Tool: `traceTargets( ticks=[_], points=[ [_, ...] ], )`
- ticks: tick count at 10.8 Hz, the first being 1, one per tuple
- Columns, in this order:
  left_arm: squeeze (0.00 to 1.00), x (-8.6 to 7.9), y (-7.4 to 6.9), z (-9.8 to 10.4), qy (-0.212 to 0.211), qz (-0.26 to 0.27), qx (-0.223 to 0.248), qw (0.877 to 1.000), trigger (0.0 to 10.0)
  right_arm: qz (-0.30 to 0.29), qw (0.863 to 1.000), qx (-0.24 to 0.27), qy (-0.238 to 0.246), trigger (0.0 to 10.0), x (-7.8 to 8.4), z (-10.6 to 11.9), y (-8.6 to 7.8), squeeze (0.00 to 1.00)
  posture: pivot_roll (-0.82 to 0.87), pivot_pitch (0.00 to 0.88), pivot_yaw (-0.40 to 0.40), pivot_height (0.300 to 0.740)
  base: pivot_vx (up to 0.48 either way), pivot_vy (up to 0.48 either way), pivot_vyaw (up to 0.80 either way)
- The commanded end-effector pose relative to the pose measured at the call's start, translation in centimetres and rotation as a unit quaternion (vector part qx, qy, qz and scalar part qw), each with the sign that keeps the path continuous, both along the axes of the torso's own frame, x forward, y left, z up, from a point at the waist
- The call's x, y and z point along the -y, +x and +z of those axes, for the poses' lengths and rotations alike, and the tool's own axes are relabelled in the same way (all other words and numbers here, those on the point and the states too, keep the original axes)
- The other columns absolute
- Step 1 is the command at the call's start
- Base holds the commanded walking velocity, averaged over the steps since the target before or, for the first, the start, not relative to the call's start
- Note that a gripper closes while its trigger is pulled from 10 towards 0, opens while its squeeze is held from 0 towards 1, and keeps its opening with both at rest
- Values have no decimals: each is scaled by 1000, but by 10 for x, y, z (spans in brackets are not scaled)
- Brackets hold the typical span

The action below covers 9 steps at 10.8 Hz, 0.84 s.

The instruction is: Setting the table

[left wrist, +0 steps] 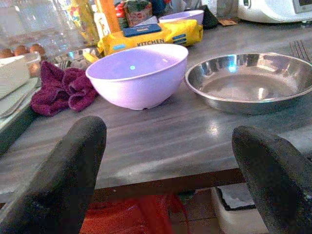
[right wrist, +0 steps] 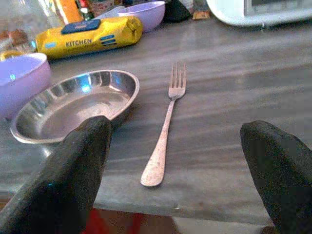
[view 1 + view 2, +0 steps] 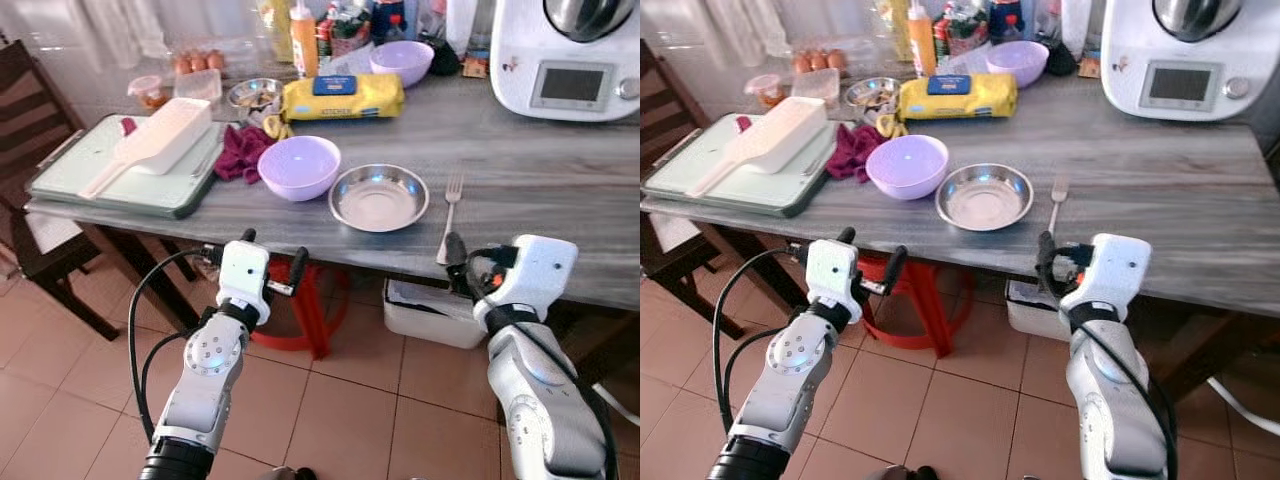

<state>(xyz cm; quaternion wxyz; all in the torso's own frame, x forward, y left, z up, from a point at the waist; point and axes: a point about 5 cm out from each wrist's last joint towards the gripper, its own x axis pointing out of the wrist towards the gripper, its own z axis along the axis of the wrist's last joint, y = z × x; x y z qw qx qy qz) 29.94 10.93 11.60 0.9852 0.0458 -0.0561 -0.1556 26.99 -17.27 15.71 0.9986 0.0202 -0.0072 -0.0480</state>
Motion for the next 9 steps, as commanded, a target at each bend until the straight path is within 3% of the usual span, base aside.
traceTargets(
  ticks=[1,2,3,4,5,9],
  points=[
    [0,-1,1,-1,11,4,0,1000,10000,0,1000,2,-16,10000,-3,-1,2,0,-115,81,130,740,0,0,0],
    [0,0,2,-1,14,10,-1,1000,10000,13,1000,10,19,10000,-3,0,2,0,-117,78,128,740,0,0,0],
    [0,-1,3,-1,14,14,-1,1000,10000,3,1000,25,-15,10000,-1,0,1,0,-120,76,126,740,0,0,0],
    [0,0,3,-1,15,15,-2,1000,10000,10,1000,17,-8,10000,-3,-2,1,0,-122,76,125,740,0,0,0],
    [0,0,3,-2,16,14,-1,1000,10000,22,999,14,33,10000,-4,-4,0,0,-123,76,125,740,0,0,0],
    [0,2,3,-2,19,10,-2,1000,10000,31,998,4,46,10000,-5,-10,-4,0,-123,83,132,740,0,0,0]
  ],
)
